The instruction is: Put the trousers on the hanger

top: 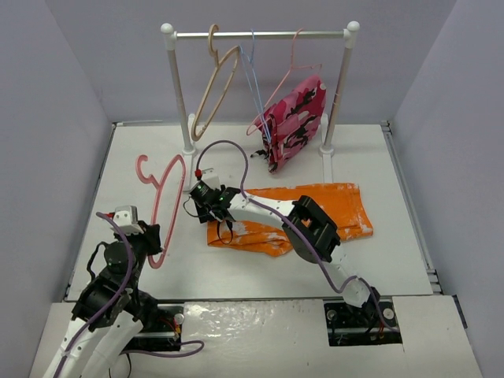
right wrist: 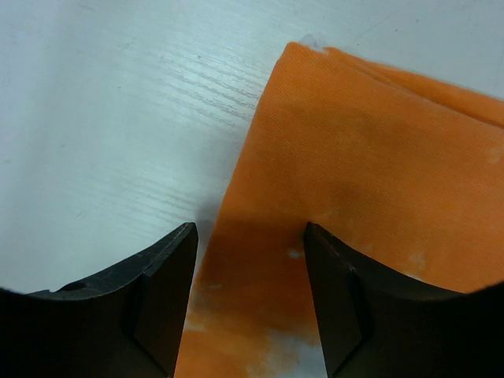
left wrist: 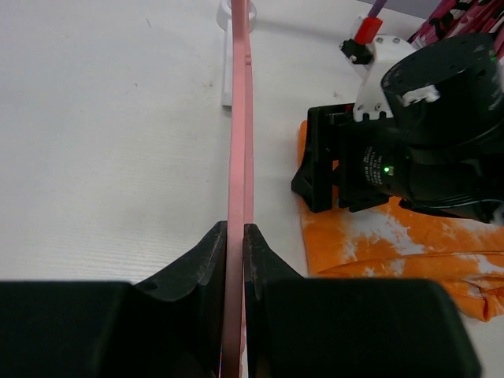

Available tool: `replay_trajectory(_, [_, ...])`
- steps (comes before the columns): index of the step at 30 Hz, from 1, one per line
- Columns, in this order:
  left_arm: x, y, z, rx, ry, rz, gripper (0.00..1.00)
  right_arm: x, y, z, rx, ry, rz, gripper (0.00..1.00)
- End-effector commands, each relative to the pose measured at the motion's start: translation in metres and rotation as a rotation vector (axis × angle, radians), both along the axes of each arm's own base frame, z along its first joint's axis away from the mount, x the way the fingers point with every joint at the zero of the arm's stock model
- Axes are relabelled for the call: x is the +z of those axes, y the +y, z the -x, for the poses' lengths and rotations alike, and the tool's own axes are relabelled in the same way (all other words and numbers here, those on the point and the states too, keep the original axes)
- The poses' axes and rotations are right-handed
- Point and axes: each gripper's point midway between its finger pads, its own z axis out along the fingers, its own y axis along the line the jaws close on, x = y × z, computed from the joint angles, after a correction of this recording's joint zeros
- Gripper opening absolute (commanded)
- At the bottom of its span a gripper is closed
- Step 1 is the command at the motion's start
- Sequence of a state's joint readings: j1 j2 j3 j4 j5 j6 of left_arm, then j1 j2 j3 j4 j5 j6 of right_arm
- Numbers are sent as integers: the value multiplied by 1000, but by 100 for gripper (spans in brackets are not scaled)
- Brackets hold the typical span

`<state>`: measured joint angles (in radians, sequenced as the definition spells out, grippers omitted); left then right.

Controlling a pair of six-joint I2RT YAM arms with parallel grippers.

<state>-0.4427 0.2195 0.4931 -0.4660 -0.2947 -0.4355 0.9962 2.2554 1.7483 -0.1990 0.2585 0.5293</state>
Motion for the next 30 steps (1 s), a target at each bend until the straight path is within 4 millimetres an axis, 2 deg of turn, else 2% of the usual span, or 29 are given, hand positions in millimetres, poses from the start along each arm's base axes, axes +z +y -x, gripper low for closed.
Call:
replay_trajectory(1, [26, -3, -8, 14, -71, 56, 0, 0, 0, -10, -62, -33, 31, 54])
replay_trajectory(6, [26, -5, -11, 8, -65, 50, 0, -22, -6, -3, -67, -1, 85, 53])
replay_trajectory(10, [24, -8, -11, -8, -65, 57, 0, -41, -17, 8, -84, 55, 123, 48])
replay_trajectory(14, [19, -14, -13, -29, -62, 75, 0, -52, -25, 16, -89, 93, 150, 29])
replay_trajectory(16, [16, -19, -14, -46, -61, 89, 0, -51, -28, 15, -95, 95, 156, 16])
replay_trajectory(18, [13, -22, -16, -56, -56, 92, 0, -51, -33, 13, -104, 103, 156, 7])
replay_trajectory(20, [11, -24, -18, -58, -56, 93, 0, -45, -35, 10, -110, 110, 137, 0])
replay_trajectory(24, [13, -33, -23, -97, -80, 112, 0, -18, -40, 3, -94, 121, 61, 0])
replay_trajectory(26, [13, -40, -26, -125, -88, 122, 0, 3, -37, -5, -85, 118, -33, 0])
replay_trajectory(28, [12, -45, -30, -140, -94, 128, 0, 23, -39, -3, -68, 128, -119, 0])
replay_trajectory(30, [16, -48, -32, -151, -114, 133, 0, 61, -28, -2, -25, 110, -238, 0])
